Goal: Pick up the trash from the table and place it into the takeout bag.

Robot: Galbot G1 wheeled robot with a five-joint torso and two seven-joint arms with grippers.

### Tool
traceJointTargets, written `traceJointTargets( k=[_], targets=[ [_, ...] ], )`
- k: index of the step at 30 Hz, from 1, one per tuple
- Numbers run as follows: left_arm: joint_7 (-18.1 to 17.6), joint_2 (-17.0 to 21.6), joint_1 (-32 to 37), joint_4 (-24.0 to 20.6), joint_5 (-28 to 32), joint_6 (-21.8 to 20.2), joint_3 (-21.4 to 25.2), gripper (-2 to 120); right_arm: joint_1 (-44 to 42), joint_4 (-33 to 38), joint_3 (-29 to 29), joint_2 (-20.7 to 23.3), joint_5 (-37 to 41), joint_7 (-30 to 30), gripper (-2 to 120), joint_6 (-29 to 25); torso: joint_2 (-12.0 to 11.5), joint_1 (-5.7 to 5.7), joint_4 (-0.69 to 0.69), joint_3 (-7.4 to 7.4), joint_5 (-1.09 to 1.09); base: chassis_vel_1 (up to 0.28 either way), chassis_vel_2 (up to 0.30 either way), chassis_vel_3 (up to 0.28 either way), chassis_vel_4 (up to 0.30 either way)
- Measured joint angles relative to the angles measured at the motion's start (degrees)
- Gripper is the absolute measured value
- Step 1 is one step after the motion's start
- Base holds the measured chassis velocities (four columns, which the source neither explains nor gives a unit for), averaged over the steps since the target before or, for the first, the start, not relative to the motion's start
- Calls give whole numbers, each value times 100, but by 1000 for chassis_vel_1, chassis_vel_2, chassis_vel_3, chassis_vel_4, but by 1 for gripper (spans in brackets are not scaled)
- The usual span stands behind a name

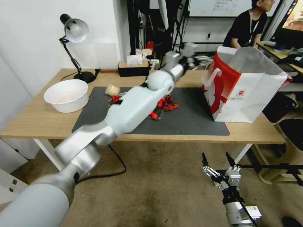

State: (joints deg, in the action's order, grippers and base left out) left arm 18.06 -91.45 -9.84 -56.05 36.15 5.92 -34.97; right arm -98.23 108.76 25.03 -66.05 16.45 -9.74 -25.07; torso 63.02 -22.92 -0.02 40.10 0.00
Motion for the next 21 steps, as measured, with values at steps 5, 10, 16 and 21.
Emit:
traceJointTargets(
  k=[5,10,16,21],
  targets=[
    [-255,62,168,-146,49,-182,211,100,-30,30,10,-8,1,0,100,-23,0,0,1,0,0,0,0,0,0],
    [-318,79,220,-171,104,-220,272,100,-42,41,13,-10,1,-1,100,-28,0,0,1,0,0,0,0,0,0],
    [-435,133,338,-229,263,-293,416,100,-69,63,21,-18,1,-1,100,-35,0,0,1,0,-1,0,0,0,0],
    [-496,178,431,-275,381,-339,529,100,-84,73,26,-25,1,-1,100,-43,0,0,1,0,-1,0,0,0,0]
  ],
)
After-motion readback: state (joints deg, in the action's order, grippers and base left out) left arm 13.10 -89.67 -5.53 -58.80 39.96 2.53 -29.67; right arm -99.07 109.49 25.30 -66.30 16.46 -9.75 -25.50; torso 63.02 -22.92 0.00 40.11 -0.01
